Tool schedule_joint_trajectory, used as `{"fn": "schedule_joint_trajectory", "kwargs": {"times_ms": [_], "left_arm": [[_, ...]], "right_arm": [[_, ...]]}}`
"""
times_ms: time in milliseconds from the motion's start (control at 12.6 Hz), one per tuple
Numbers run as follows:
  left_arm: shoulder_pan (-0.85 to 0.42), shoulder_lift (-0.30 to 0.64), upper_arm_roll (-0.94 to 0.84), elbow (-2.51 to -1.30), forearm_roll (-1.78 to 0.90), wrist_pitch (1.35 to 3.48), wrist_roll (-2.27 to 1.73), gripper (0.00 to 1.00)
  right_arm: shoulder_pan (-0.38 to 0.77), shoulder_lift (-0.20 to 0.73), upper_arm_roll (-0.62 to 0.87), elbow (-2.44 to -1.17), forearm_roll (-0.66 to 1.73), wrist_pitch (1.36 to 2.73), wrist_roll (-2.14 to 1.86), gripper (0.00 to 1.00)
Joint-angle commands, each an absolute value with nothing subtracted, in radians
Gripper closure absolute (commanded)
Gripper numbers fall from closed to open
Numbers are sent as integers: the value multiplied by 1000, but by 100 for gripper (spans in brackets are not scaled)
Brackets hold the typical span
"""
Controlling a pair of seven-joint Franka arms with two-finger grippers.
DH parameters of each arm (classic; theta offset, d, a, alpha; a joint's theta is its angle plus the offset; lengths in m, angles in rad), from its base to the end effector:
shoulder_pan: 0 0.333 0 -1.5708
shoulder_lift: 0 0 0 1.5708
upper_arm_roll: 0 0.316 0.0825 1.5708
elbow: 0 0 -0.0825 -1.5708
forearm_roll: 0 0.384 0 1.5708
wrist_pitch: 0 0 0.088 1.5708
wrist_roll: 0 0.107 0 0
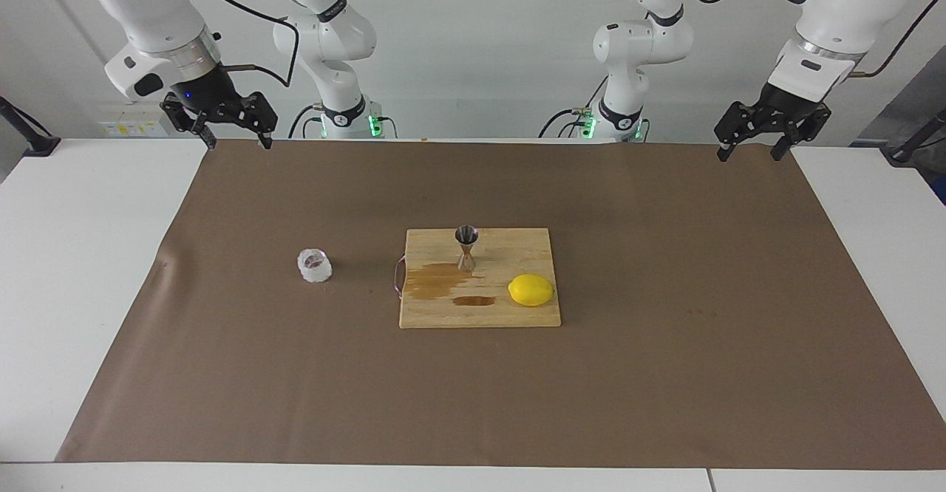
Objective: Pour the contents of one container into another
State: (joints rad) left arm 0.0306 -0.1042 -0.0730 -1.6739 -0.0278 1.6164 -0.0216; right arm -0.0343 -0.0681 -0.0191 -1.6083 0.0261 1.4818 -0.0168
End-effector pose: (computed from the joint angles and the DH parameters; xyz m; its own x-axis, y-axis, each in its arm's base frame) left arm 0.5254 -0.0272 0.6359 0.9988 -0.0194 0.0460 -0.0204 -0.9996 0.0212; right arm 0.5231 -0.0253 0.6362 0.9977 -0.0341 -0.0579 -0.0358 -0.9990 -0.0284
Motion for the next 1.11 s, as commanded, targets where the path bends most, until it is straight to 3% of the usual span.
{"fn": "schedule_joint_trajectory", "kwargs": {"times_ms": [0,1035], "left_arm": [[29,-62,-71,-1617,-23,1563,-12,0],[34,-57,-71,-1612,-29,1534,-17,0]], "right_arm": [[-60,-12,-11,-1500,39,1430,2,0],[-71,-21,-12,-1536,46,1433,-8,0]]}}
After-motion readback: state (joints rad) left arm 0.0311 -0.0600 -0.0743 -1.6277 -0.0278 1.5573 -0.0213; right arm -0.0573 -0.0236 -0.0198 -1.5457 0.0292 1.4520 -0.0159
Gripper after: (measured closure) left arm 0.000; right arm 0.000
